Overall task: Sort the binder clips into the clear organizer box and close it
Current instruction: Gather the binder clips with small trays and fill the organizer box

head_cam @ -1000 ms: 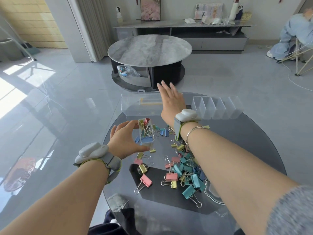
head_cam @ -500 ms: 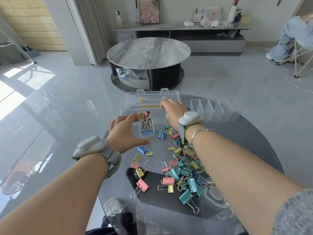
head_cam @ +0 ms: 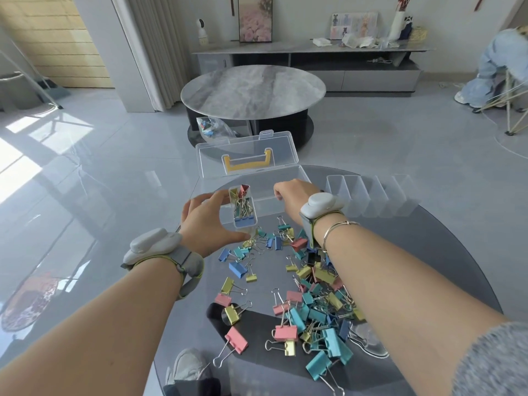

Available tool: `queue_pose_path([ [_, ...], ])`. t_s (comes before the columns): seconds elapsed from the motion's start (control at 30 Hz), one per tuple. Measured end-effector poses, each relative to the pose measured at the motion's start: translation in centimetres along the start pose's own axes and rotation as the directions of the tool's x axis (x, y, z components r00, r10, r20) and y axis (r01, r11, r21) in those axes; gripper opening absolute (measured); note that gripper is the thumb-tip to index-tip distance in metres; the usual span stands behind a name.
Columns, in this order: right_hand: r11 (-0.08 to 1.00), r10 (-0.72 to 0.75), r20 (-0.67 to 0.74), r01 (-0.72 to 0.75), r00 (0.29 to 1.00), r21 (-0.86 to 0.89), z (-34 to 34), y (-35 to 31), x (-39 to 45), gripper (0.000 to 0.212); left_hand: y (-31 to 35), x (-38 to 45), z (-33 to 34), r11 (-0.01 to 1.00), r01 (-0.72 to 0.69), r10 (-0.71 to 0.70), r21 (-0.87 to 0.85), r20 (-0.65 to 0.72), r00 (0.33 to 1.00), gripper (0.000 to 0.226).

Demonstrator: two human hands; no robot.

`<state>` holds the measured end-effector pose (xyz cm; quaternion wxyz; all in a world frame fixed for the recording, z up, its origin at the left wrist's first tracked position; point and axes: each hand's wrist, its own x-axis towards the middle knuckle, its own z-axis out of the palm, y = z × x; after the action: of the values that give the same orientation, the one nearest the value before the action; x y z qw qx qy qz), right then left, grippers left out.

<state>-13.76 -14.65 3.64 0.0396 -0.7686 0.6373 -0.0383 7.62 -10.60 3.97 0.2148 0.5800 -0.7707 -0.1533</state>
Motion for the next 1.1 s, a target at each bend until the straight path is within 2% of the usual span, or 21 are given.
queue_pose_path([
  [0.23, 0.996, 0.003, 0.159, -0.017, 0.987, 0.089, -1.4, -0.1, -0.9, 0.034, 0.1, -0.1, -0.1, 1.0, 0.012, -0.012, -0.007, 0.003, 1.0, 0.085],
  [0.63, 0.997, 0.04, 0.282, -0.056, 0.959, 0.05, -3.0, -1.4, -5.4, 0.031, 1.6, -2.3, -1.1, 0.998, 0.052, -0.051, -0.023, 0.03, 0.998, 0.086],
  [0.93, 0.999, 0.039, 0.325, -0.041, 0.945, 0.0, -3.9, -1.0, -7.3, 0.028, 1.5, -2.5, -2.1, 0.992, 0.113, -0.111, -0.063, 0.035, 0.993, 0.085],
  [1.1, 0.999, 0.036, 0.319, -0.033, 0.947, -0.015, -3.9, -0.9, -7.3, 0.028, 0.6, -1.3, -1.9, 0.977, 0.162, -0.147, -0.141, 0.111, 0.983, 0.088],
])
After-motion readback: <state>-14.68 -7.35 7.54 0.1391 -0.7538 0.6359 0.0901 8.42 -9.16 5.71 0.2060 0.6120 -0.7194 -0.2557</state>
